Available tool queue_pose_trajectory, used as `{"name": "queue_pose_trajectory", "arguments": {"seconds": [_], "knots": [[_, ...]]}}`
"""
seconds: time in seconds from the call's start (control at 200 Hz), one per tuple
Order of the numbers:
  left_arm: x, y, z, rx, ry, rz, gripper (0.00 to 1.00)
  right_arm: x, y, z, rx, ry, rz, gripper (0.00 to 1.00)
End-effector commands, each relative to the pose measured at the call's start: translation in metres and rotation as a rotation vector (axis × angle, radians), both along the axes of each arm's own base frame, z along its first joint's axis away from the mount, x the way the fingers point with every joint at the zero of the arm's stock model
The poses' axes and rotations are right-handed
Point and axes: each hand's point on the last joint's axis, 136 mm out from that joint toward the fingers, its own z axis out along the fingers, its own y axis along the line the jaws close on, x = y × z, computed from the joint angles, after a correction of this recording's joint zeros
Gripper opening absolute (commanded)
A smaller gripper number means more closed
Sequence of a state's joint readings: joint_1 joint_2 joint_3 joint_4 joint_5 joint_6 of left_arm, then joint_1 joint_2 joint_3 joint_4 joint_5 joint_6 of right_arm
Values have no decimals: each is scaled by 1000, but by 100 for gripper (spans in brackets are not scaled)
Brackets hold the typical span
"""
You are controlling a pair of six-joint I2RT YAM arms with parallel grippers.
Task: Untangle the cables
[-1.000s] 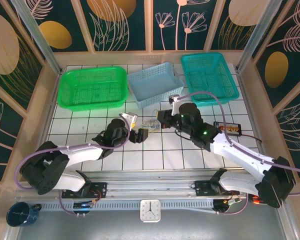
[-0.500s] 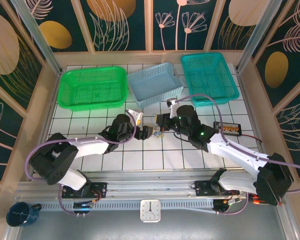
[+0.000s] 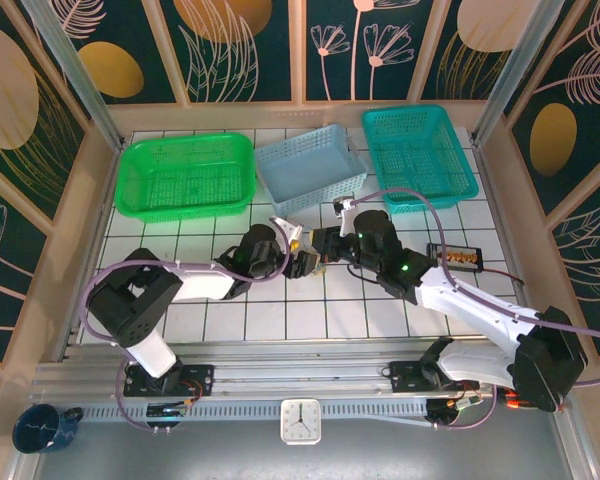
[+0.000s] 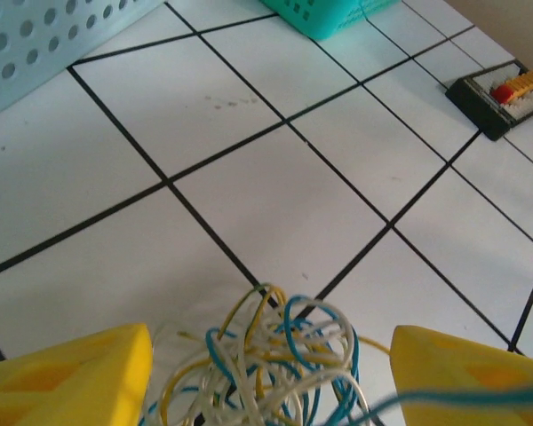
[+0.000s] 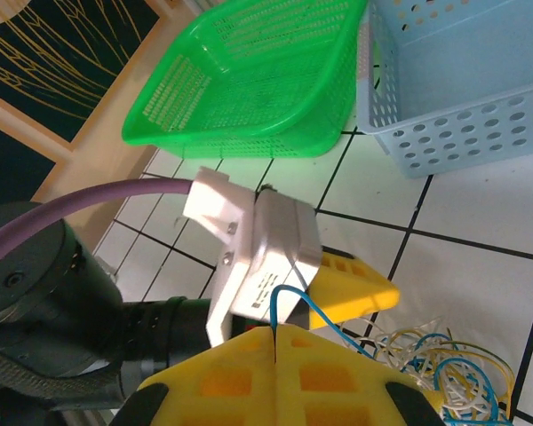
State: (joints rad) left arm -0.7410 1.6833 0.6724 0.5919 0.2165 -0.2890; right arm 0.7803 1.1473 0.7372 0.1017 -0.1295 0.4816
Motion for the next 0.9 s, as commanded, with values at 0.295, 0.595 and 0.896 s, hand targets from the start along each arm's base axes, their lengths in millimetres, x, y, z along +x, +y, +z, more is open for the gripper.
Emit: {"name": "queue_pose_trajectory", "arguments": {"seconds": [0.295,0.595,0.896], "knots": [[0,-15,-21,-27,31,-43,45,1,5,81,132,-142,18,0],[-15,2,-40,-7,70,-19,41,8,-15,179,251,-332,-39,0],[-24,12,-42,-18,80,3,41,28,-31,226,287,-432,-100,0]]}}
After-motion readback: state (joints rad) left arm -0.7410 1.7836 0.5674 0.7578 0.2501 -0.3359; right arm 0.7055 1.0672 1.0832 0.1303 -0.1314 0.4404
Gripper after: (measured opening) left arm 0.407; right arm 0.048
